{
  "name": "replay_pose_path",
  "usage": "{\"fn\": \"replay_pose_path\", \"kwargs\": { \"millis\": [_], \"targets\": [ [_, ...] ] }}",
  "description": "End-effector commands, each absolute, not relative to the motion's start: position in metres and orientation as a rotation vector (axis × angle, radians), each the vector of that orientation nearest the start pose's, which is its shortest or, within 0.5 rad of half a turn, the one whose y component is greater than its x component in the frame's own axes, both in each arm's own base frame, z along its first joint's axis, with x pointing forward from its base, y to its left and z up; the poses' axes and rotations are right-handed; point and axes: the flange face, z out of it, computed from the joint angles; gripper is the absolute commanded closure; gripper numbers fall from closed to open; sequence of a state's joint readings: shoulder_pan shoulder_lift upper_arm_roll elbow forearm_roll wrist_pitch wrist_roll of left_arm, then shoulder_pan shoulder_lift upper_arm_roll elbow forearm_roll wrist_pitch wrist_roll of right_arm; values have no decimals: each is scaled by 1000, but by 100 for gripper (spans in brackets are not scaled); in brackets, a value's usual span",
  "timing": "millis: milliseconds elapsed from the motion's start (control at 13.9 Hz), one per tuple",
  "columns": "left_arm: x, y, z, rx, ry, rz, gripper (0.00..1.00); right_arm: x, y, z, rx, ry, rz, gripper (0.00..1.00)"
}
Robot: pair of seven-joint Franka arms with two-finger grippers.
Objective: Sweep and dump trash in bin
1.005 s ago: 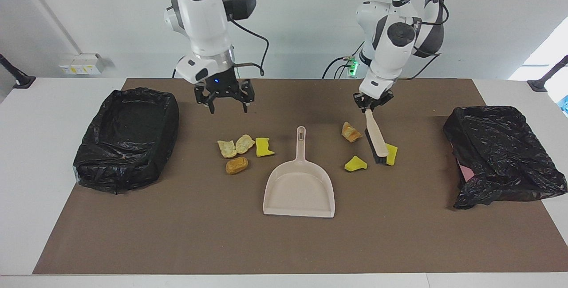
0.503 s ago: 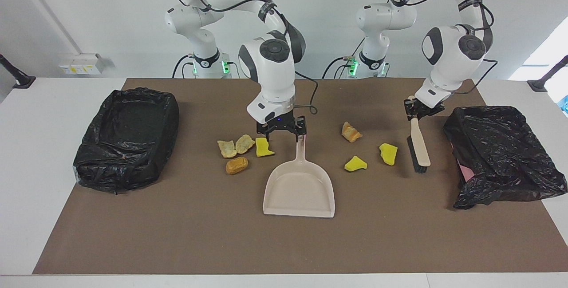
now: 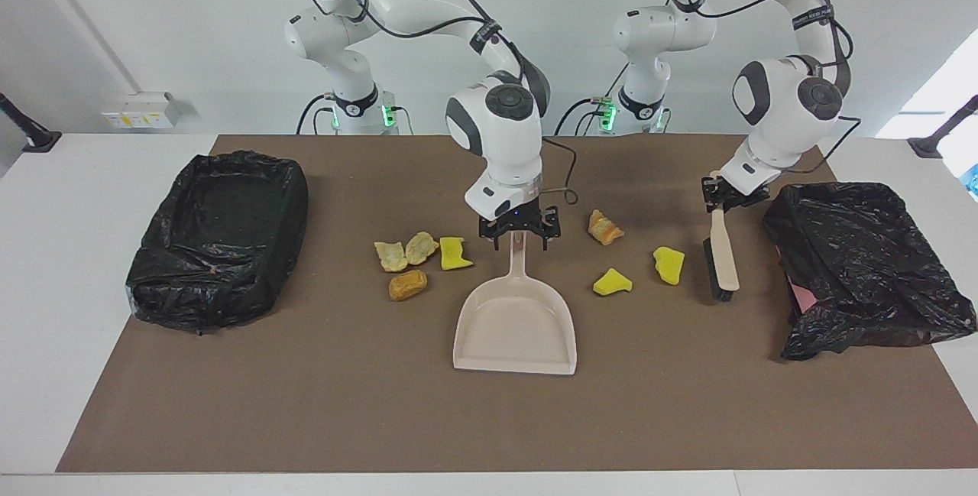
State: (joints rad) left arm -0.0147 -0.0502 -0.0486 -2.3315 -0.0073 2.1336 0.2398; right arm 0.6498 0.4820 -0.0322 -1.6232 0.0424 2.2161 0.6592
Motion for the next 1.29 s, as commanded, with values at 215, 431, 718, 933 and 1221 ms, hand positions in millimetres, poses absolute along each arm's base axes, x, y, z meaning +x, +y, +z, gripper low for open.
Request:
{"fn": "replay_pose_path", "kwargs": {
  "millis": [215,431,718,933,1221],
  "targets": [
    [464,-104,343,-3048,706,233,100,548,399,351,-3058,48,-46,85],
    [455,-131,345,-3058,710,271,100,543,401,353,-3073,18,2,100],
    [474,-122,366,-3094,629,220,100,550,392,365,-3025,-478,-55,100],
    [487,-100,381,-3117,530,205,100,561,356,398,-2974,-805,-89,100],
    [485,-95,381,-3140,257,211,100,564,268,463,-2816,-1285,52,100]
  ]
}}
